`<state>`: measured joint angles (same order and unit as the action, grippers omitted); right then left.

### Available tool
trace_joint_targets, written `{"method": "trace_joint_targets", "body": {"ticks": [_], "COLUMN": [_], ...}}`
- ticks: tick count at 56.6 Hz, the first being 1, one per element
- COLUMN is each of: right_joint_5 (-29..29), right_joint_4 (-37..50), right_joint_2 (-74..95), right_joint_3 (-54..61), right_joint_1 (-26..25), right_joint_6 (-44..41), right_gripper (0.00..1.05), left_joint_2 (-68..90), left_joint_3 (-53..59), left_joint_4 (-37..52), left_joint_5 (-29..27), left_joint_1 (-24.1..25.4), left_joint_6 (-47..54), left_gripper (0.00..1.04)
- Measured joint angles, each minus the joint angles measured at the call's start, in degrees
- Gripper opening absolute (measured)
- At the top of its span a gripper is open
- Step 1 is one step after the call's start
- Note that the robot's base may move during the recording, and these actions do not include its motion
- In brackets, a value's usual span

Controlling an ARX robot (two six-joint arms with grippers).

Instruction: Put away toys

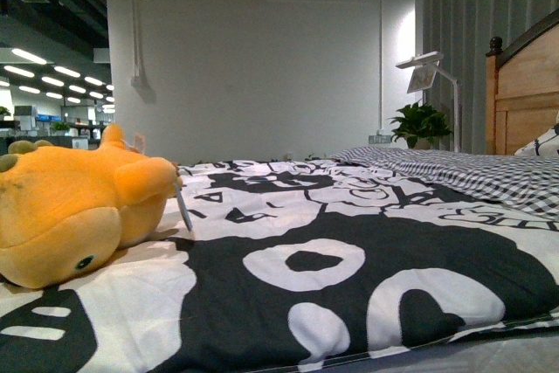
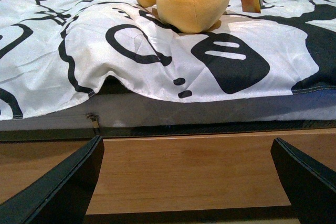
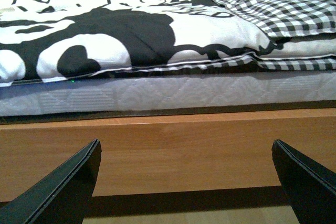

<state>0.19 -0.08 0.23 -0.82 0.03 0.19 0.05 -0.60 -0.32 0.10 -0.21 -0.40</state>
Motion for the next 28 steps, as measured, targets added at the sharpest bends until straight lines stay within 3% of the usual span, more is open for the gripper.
{"method": "trace_joint_targets", "body": {"ticks": [28], "right_joint_5": [-0.20], "right_joint_4": [-0.02], "right_joint_2": [0.04], "right_joint_3": [0.00], "right_joint_1": [0.00], "right_joint_6": [0.00], "right_gripper": [0.98], "left_joint_2": [0.07], "left_joint_3": [0.00], "left_joint_4": [0.00], "left_joint_5": [-0.07], "left_joint_1": [0.00], "left_joint_6": [0.00], "left_gripper": [0.98]}}
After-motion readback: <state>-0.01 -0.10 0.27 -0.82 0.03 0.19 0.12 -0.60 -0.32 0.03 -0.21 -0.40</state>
